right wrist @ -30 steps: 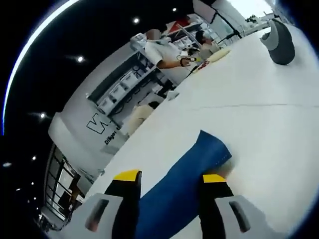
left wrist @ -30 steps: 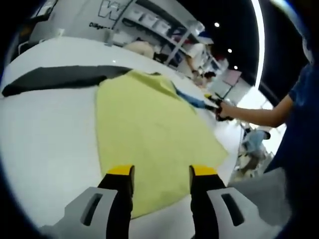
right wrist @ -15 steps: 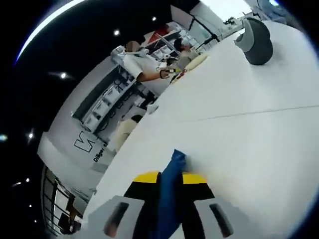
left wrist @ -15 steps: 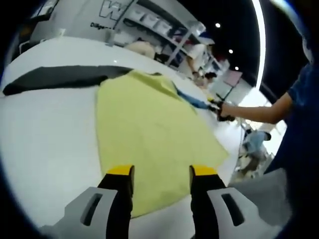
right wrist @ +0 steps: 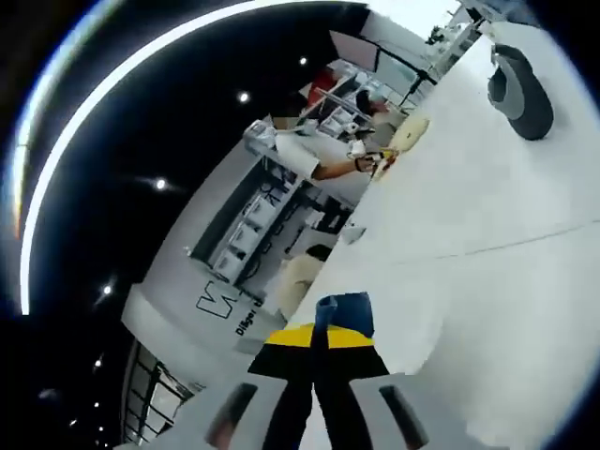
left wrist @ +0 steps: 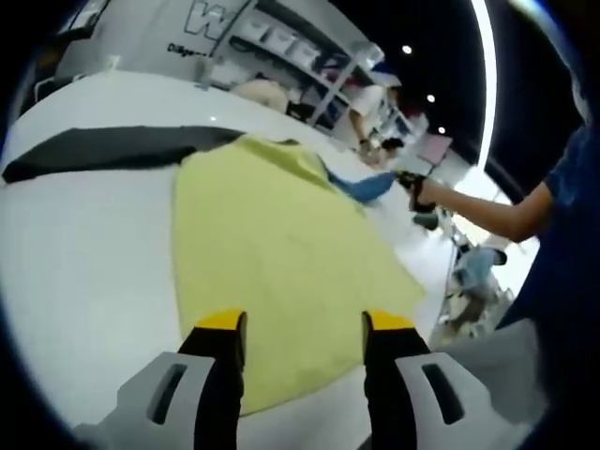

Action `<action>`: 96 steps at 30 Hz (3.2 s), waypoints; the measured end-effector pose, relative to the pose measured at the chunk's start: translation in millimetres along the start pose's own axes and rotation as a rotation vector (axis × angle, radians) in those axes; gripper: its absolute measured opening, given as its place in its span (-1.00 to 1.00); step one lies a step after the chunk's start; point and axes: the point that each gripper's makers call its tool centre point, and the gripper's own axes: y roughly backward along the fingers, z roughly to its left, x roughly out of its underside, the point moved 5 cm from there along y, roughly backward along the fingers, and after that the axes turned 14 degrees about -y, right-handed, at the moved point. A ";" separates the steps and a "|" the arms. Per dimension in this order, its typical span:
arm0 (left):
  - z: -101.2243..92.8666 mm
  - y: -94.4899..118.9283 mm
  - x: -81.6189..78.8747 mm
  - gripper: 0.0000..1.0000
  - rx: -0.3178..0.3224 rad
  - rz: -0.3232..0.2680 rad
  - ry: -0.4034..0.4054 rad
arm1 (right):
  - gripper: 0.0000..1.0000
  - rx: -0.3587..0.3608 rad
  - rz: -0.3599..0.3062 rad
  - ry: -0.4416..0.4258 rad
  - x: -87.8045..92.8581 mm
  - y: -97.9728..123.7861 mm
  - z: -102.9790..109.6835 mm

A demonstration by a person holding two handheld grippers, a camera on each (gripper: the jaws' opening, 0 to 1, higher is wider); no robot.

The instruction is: Fold the garment on the visible template until the final outline fits inside the template.

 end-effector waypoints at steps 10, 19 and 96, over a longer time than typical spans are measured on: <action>-5.0 4.3 -19.9 -0.08 0.002 -0.080 -0.010 | -1.00 -0.130 0.014 -0.038 -1.7 4.6 38.4; -7.5 9.6 -21.6 -0.08 0.002 -0.096 -0.022 | -1.00 -0.227 0.213 0.035 55.2 20.3 69.0; 19.8 52.4 -17.9 -0.12 -0.209 -0.192 -0.035 | -0.36 -0.618 1.200 0.824 315.2 320.6 35.9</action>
